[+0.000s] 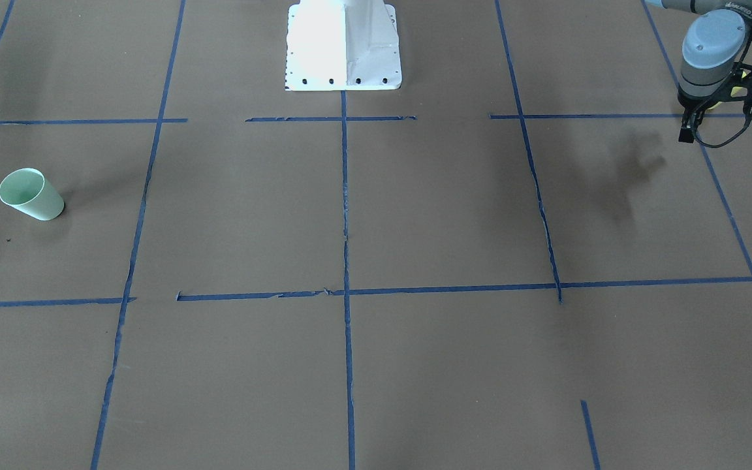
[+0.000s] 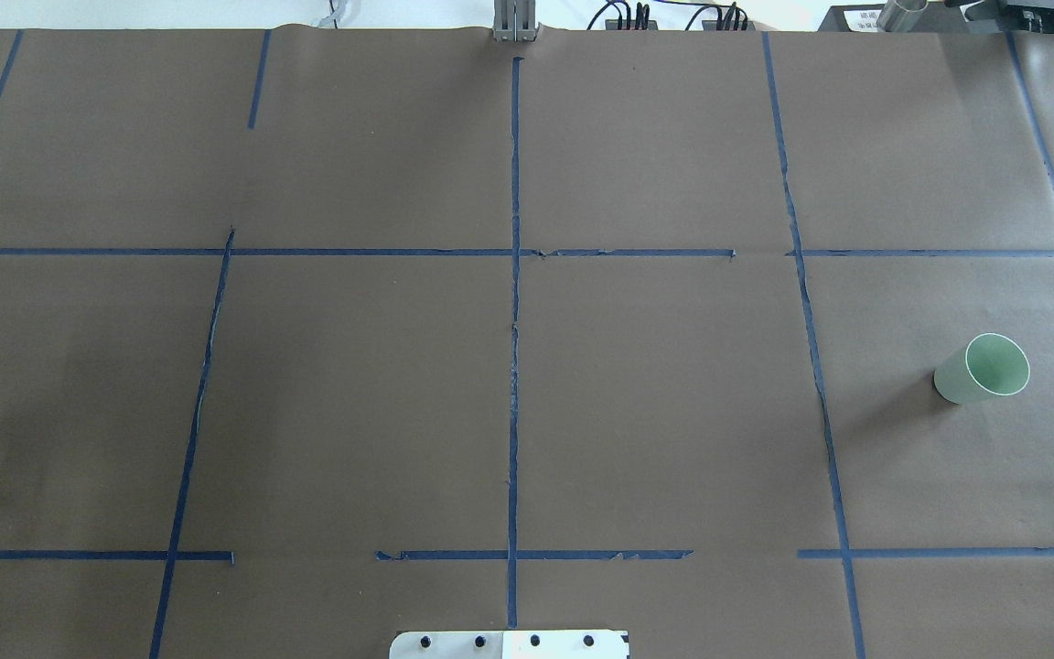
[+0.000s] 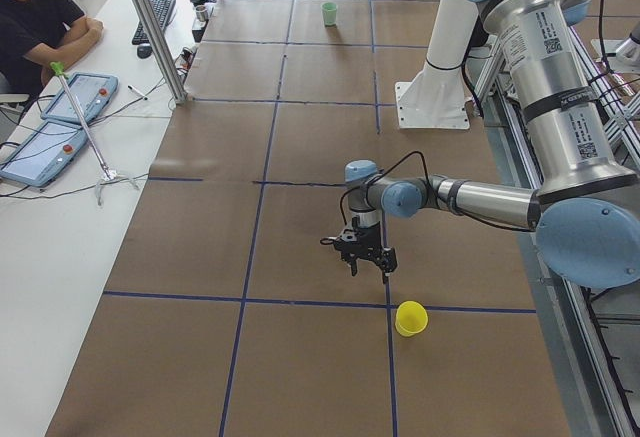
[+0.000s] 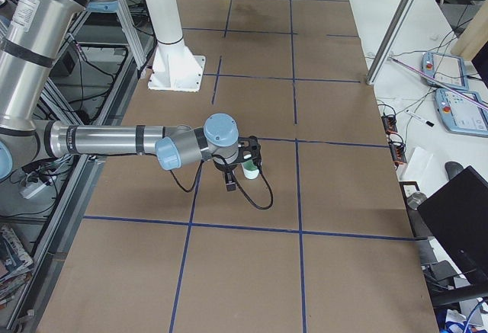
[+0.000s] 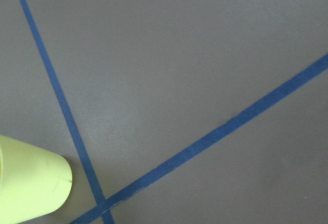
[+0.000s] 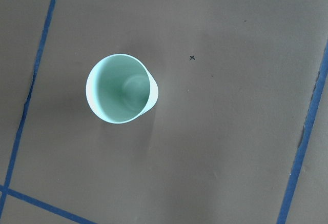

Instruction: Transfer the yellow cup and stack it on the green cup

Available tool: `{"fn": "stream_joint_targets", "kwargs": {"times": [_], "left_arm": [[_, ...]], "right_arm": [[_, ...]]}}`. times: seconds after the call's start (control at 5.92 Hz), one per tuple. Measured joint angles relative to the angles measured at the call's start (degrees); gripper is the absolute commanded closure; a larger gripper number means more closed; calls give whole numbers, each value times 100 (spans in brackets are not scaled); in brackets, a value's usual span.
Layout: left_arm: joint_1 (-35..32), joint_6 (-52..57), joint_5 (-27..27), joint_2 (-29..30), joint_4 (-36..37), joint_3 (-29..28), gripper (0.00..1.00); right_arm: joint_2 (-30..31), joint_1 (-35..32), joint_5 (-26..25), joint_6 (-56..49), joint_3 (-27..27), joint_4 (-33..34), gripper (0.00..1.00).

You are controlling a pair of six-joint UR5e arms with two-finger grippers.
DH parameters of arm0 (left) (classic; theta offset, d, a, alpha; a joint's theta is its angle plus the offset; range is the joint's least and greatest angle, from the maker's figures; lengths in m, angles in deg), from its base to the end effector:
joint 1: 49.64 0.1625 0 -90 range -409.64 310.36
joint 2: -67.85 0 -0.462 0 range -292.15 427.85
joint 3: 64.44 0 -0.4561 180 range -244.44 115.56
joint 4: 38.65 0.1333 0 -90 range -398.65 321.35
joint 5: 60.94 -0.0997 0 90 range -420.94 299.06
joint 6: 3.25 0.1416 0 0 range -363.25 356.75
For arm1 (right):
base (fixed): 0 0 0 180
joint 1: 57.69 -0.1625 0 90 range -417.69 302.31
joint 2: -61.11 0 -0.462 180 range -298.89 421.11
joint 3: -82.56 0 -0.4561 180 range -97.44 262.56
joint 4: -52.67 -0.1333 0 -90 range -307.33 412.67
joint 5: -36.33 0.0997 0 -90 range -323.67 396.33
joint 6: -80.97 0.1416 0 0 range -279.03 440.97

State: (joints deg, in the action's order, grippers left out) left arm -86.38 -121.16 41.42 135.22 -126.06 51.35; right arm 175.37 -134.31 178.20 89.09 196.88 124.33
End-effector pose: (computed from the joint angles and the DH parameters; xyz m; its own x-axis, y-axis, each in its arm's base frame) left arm 0.2419 -0.3091 0.7011 0.4354 -0.8956 0.0914 0.8899 0.4129 -0.1938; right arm -0.0686 -0.3830 0.6347 0.5688 -0.2502 0.7835 0.1406 0.9682 0.2071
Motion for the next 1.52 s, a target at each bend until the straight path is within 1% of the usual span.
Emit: {"fn": "stream_joint_targets", "kwargs": {"times": [0.17,0.34,0.68,0.84,1.35,1.52], "left_arm": [[192,-740,-157,186,1097,195,0],[411,-1535,-312,518,2059,185,2],[850,-2599,-397,1194,3491,-166,1],[918,-2754,-401,1342,3806,-407,0],[1020,-3075,-336,1418,4155,-901,0],[1050,-3170,-348,1464,4141,-1118,0]], "right_arm": [[2,-2,13,3,10,-5,0],[-7,-2,33,11,14,-18,0],[-15,-2,154,58,19,-117,0],[-12,-2,187,71,15,-136,0],[-9,-2,227,84,4,-143,0],[-9,-2,228,85,-5,-141,0]]}}
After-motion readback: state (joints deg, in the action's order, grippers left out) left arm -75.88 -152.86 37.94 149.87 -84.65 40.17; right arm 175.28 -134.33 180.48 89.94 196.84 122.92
